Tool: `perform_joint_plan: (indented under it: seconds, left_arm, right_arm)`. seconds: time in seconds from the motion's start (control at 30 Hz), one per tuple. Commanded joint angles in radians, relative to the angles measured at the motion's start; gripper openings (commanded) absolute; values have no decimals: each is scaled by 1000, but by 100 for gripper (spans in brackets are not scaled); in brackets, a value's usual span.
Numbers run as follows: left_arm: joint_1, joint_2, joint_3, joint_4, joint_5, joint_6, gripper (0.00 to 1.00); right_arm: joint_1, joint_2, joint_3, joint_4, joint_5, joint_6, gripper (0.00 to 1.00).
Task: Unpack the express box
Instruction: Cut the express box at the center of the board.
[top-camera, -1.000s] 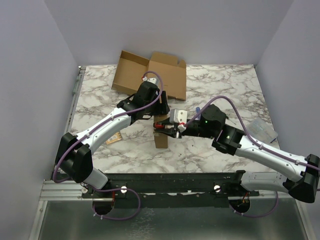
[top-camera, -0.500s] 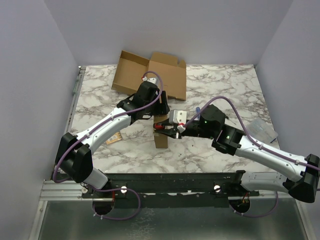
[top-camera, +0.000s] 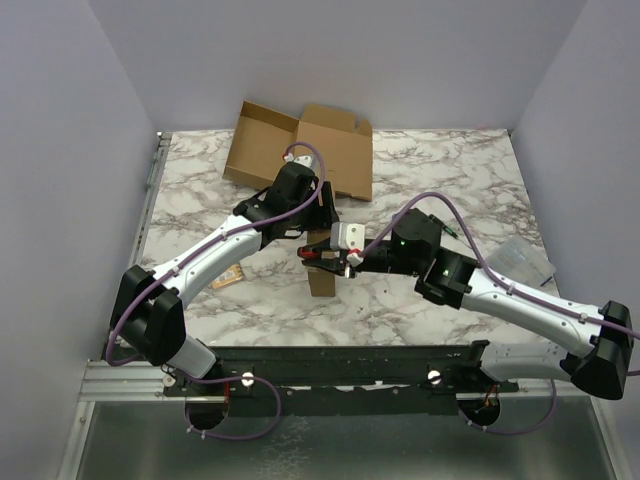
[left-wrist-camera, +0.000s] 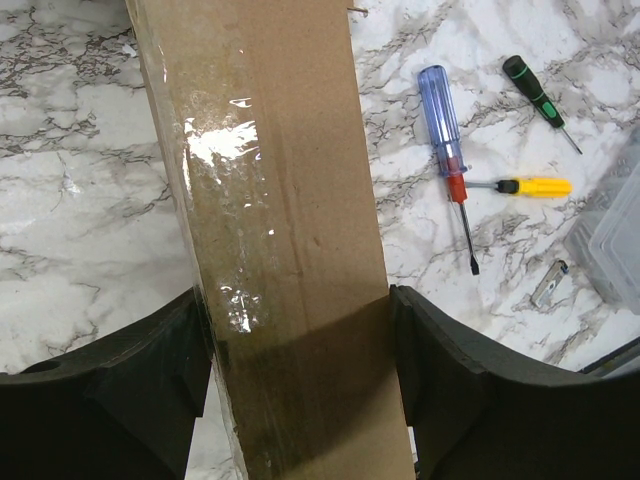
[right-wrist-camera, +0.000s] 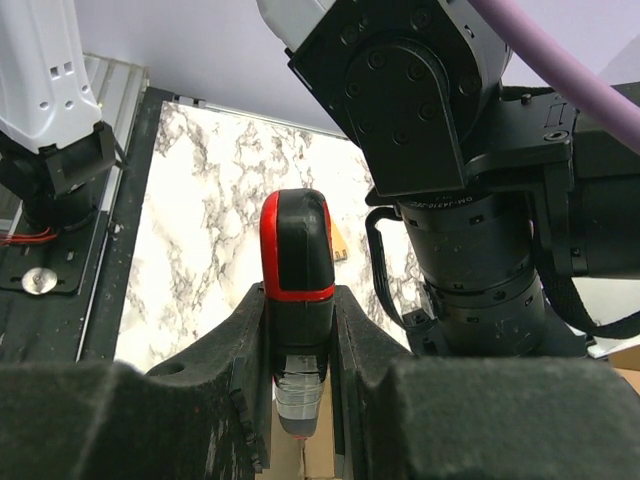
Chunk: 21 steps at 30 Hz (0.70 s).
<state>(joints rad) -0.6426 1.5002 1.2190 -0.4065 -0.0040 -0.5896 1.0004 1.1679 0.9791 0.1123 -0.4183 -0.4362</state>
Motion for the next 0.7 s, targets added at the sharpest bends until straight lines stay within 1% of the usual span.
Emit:
perform_joint_plan:
  seconds: [0.0,0.17,0.3,0.37,0.47,0.57,0.67]
  left_arm:
    - [-3,1,-28,-58,47,-44,39]
    - [-3,-12,-47,-54,37,-90,27]
    - [-2,-19,-70,-42,19,-145,14]
    - [-3,-21,-78,-39,18,-169,8]
    - [-3,-25,-83,-40,11,-188,0]
    - [-3,-29,-83,-40,14,-201,0]
    - [-2,-32,-82,-40,32,-214,0]
  right_arm:
    - [3,34,22,75,-3,-50,1]
    - [3,34,-32,198,-10,-50,1]
    - [3,37,-120,360,-18,-58,1]
    - [3,34,-178,472,-46,-53,1]
    - [3,47,-214,550,-61,-44,1]
    - [3,63,-252,679,-74,-4,1]
    - [3,86,-260,736,-90,22,0]
